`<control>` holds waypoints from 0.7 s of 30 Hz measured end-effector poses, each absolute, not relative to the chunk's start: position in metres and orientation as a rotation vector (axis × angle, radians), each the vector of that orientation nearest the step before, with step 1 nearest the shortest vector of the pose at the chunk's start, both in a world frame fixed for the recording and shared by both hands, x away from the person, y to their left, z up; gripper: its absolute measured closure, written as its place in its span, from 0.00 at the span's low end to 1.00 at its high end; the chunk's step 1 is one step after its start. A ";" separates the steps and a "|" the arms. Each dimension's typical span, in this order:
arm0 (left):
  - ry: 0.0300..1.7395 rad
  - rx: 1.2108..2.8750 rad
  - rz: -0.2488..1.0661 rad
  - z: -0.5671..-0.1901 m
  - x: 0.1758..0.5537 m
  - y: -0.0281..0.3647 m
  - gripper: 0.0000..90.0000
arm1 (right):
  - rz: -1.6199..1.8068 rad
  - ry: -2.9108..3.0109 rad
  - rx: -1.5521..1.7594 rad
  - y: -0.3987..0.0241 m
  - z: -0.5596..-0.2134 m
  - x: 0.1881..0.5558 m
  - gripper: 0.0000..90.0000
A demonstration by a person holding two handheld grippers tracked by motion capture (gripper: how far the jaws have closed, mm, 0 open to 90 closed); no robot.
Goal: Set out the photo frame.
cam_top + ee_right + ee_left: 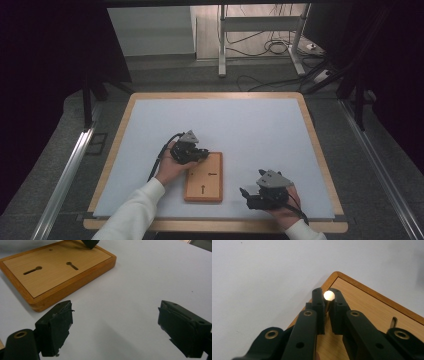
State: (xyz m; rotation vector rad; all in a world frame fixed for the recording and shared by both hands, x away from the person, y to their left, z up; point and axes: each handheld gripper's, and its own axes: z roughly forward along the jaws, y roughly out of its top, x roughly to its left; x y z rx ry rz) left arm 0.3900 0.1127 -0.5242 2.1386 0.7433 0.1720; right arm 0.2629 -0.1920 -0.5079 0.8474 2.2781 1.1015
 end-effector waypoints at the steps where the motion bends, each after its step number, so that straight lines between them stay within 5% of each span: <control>1: 0.743 2.140 0.170 -0.524 0.390 0.113 0.93 | 1.098 2.285 0.845 -0.191 -0.508 0.262 0.14; 21: 0.760 2.145 0.042 -0.522 0.401 0.117 0.91 | 1.114 2.354 0.737 -0.163 -0.507 0.253 0.13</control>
